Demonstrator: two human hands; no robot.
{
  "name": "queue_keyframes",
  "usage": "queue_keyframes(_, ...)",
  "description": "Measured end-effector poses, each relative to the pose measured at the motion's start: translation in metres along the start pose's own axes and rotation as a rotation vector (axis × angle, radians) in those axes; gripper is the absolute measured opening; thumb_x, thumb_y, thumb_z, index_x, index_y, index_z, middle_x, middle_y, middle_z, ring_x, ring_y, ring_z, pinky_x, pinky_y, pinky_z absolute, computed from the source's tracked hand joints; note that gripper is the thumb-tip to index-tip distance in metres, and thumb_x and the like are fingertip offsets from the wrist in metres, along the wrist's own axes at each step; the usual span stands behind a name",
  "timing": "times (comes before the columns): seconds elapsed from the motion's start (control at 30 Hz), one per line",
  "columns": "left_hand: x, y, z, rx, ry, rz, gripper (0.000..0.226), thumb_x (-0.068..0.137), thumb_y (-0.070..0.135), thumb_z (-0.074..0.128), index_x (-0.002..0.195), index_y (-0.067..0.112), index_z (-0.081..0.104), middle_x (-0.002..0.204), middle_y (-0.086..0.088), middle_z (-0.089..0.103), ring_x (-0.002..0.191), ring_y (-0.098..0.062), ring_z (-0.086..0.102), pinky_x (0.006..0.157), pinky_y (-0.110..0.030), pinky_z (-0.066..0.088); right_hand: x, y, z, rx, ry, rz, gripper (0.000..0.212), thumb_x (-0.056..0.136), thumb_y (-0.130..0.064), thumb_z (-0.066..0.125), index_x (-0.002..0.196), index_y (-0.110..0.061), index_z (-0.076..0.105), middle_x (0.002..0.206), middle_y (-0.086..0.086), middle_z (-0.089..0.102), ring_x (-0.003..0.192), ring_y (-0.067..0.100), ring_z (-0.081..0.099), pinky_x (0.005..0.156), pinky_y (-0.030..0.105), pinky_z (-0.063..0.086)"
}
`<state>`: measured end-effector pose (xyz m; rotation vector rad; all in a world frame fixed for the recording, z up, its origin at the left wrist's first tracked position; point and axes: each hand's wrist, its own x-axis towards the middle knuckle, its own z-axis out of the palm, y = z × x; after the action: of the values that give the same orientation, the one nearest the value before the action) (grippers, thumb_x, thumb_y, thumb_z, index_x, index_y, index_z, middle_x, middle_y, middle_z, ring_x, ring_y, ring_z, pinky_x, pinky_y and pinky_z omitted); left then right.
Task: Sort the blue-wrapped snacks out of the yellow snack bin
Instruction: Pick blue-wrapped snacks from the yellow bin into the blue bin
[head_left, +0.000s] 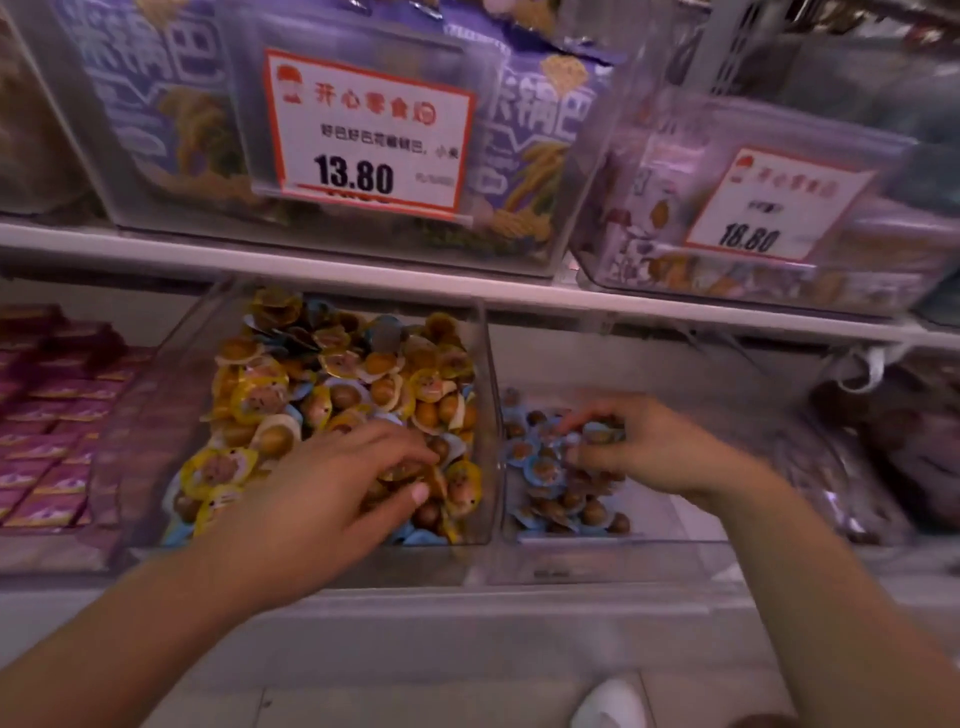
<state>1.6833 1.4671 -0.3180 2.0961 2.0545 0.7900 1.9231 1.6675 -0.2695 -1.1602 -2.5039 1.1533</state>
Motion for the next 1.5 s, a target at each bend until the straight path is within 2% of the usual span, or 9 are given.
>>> queue_keyframes(0.1, -0.001, -0.002, 0.004, 0.076, -0.096, 0.004, 0.05, 0.09, 0.072, 0.033, 0.136, 0.054, 0.039, 0.136, 0.033, 0.043, 0.125, 0.0, 0.044, 0.102, -0.031, 0.041, -0.001, 0.02, 0.006, -0.179, -0.138, 0.007, 0.016, 0.082, -0.035, 0.078, 0.093, -0.026, 0.073, 0.094, -0.004, 0.075, 0.089, 0.009, 0.068, 0.082, 0.025, 0.055)
queue_keyframes(0.3, 0.008, -0.002, 0.001, 0.121, -0.156, -0.003, 0.058, 0.087, 0.068, 0.046, 0.142, 0.054, 0.033, 0.143, 0.03, 0.039, 0.13, -0.005, 0.04, 0.107, -0.036, 0.035, 0.008, 0.011, 0.014, 0.0, 0.414, -0.16, 0.025, 0.091, -0.008, 0.058, 0.09, -0.032, 0.067, 0.078, -0.021, 0.067, 0.067, -0.006, 0.061, 0.059, 0.011, 0.046)
queue_keyframes(0.4, 0.011, -0.008, -0.007, 0.237, -0.111, 0.028, 0.047, 0.086, 0.06, 0.057, 0.13, 0.045, 0.051, 0.133, 0.019, 0.053, 0.123, -0.014, 0.048, 0.107, -0.035, 0.032, 0.002, -0.025, 0.035, 0.064, 0.51, -0.421, 0.022, 0.085, -0.016, 0.055, 0.09, -0.032, 0.07, 0.089, -0.02, 0.067, 0.088, -0.003, 0.063, 0.071, 0.01, 0.047)
queue_keyframes(0.53, 0.014, -0.025, -0.023, 0.331, -0.068, 0.009, 0.038, 0.083, 0.054, 0.061, 0.118, 0.039, 0.06, 0.116, 0.011, 0.065, 0.112, -0.021, 0.056, 0.106, -0.041, 0.037, -0.008, -0.065, 0.075, -0.284, 0.271, -0.775, 0.018, 0.086, -0.018, 0.062, 0.099, -0.019, 0.075, 0.101, -0.007, 0.07, 0.107, 0.012, 0.061, 0.096, 0.03, 0.047)
queue_keyframes(0.7, 0.01, -0.046, -0.034, 0.415, 0.064, -0.049, 0.039, 0.078, 0.041, 0.075, 0.115, 0.032, 0.067, 0.113, 0.009, 0.069, 0.115, -0.021, 0.06, 0.119, -0.051, 0.017, -0.013, -0.081, 0.095, -0.778, -0.064, -0.65, 0.037, 0.089, -0.052, 0.047, 0.116, -0.035, 0.066, 0.111, -0.016, 0.063, 0.115, 0.009, 0.051, 0.12, 0.041, 0.017)
queue_keyframes(1.03, -0.009, -0.008, -0.027, 0.165, 0.072, 0.037, 0.035, 0.089, 0.019, 0.054, 0.12, 0.03, 0.067, 0.132, 0.009, 0.06, 0.129, -0.015, 0.05, 0.115, -0.05, 0.029, -0.013, -0.093, 0.103, -1.002, -0.166, -0.514, 0.068, 0.082, -0.073, 0.047, 0.136, -0.032, 0.05, 0.137, -0.006, 0.043, 0.121, 0.02, 0.041, 0.099, 0.043, 0.03)
queue_keyframes(1.17, -0.013, 0.014, -0.011, -0.071, -0.148, -0.046, 0.032, 0.096, 0.045, 0.048, 0.125, 0.034, 0.053, 0.115, 0.012, 0.062, 0.104, -0.01, 0.058, 0.087, -0.036, 0.05, -0.009, -0.093, 0.082, -0.884, -0.163, -0.489, 0.074, 0.075, -0.078, 0.042, 0.132, -0.033, 0.055, 0.136, -0.01, 0.046, 0.128, 0.016, 0.042, 0.107, 0.037, 0.035)
queue_keyframes(1.33, -0.011, 0.01, -0.003, 0.233, -0.321, -0.082, 0.085, 0.077, 0.09, 0.026, 0.138, 0.033, 0.043, 0.128, 0.01, 0.045, 0.111, -0.015, 0.044, 0.094, -0.035, 0.041, -0.003, -0.071, 0.056, -0.883, -0.062, -0.459, 0.076, 0.071, -0.077, 0.031, 0.132, -0.04, 0.057, 0.155, -0.018, 0.032, 0.149, 0.01, 0.003, 0.123, 0.045, 0.004)
queue_keyframes(1.5, -0.007, 0.021, 0.013, 0.333, -0.344, -0.075, 0.095, 0.066, 0.095, 0.034, 0.142, 0.039, 0.023, 0.128, -0.004, 0.036, 0.113, -0.029, 0.04, 0.096, -0.044, 0.039, 0.009, -0.052, 0.071, -0.5, 0.182, -0.578, 0.044, 0.076, -0.04, 0.05, 0.109, -0.024, 0.075, 0.128, -0.009, 0.062, 0.143, 0.018, 0.03, 0.113, 0.043, 0.035)
